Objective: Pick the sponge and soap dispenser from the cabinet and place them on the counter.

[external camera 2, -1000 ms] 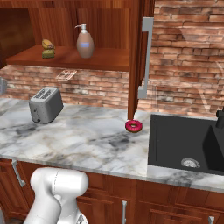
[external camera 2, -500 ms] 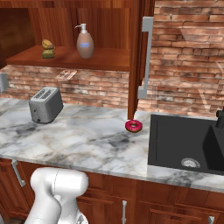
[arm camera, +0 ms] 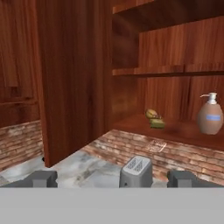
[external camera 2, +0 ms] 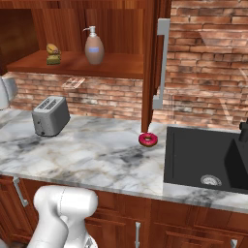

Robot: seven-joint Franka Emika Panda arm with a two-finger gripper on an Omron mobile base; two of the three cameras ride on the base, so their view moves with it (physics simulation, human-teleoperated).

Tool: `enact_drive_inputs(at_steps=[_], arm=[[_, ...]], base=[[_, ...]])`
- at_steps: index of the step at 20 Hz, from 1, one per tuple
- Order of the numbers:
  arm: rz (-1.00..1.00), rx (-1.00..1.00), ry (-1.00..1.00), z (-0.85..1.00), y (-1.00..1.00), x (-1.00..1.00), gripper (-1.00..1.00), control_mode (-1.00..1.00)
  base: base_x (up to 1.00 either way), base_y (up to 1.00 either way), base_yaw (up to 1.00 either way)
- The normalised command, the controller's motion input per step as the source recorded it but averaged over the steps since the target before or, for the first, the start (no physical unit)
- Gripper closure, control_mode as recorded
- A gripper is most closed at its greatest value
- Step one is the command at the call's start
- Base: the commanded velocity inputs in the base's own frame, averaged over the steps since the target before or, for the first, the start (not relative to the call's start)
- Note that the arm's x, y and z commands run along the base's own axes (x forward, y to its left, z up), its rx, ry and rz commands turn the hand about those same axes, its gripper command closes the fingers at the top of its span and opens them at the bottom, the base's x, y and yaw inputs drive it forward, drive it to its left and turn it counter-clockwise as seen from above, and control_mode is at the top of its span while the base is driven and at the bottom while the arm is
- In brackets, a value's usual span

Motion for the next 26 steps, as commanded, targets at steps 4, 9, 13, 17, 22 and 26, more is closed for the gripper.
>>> enact_drive_inputs(at_steps=[4,9,13,17,22,26], arm=[[-0.03,0.0,-0.09,0.0,-0.32,-0.03,-1.0,-1.0],[-0.09,0.03,-0.13,0.0,-0.29,-0.04,-1.0,-1.0],[-0.1,0.03,-0.23,0.0,0.0,0.0,-1.0,-1.0],[-0.1,0.04,-0.23,0.0,0.02,0.03,-1.0,-1.0],[-0.01,0.06,-0.09,0.05,-0.03,0.01,-1.0,-1.0],[0.0,0.07,-0.05,0.0,-0.01,0.18,-1.0,-1.0]], base=[[0.0,0.0,0.0],[0.0,0.0,0.0],[0.0,0.0,0.0],[0.0,0.0,0.0],[0.0,0.0,0.0],[0.0,0.0,0.0]])
